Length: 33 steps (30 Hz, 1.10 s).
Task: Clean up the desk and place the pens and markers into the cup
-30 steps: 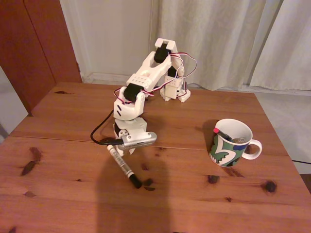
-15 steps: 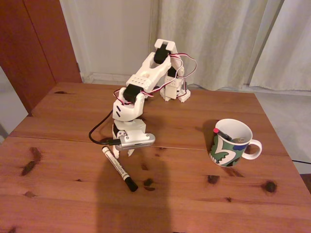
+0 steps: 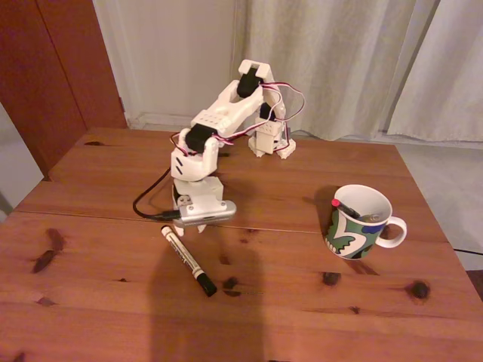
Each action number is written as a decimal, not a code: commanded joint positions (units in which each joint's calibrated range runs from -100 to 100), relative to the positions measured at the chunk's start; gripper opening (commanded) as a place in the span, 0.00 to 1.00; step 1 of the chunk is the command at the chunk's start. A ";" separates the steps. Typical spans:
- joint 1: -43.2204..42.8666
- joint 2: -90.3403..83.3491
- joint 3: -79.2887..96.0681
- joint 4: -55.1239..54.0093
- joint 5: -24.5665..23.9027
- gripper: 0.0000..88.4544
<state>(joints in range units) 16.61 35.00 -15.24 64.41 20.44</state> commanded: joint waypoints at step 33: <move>4.26 2.61 -10.00 -3.98 0.25 0.17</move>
<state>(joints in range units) 21.23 37.88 -22.04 62.09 20.39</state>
